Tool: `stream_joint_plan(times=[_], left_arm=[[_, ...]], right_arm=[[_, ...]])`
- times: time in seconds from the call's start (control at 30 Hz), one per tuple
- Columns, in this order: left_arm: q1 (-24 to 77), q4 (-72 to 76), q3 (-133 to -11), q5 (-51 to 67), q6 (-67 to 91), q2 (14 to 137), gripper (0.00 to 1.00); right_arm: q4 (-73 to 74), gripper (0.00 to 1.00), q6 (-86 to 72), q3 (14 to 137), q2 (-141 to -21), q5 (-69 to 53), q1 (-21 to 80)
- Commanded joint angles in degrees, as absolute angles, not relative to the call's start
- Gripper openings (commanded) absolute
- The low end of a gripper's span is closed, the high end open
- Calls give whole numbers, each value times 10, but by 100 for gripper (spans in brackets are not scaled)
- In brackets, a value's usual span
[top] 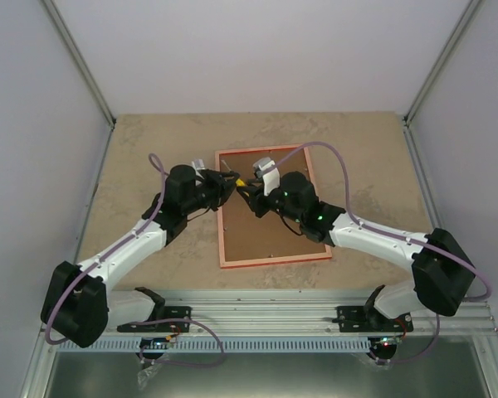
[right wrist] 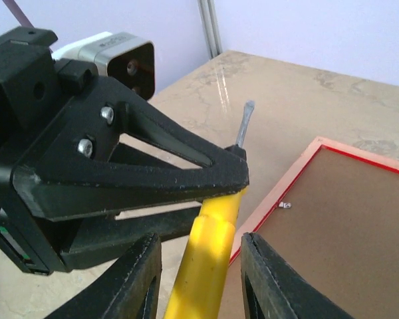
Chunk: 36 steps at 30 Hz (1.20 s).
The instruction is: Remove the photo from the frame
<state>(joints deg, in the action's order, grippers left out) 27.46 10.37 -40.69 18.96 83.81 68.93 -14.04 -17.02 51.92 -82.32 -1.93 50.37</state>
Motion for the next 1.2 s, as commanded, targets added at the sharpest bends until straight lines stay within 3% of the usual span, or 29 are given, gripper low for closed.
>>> stream_joint_plan(times=[0.0,0.4,0.6,0.93,1.03,1.17], left_arm=[[282,155,-388,191,888,678,0],[287,182,-365,173,929,662,0],[292,191,-358,176,940,663,0],[295,203,-346,172,954,655,0],[296,202,-342,172,953,652,8],[296,193,-335,161,942,640,27]], right_arm=[[-173,35,-163,535,-834,-5,507],[-170,33,-175,533,-846,21,514],[-178,28,-181,528,-844,23,515],[-177,2,-179,521,-838,20,515],[-174,1,-164,518,-829,23,515],[-150,1,-137,519,-814,23,513]])
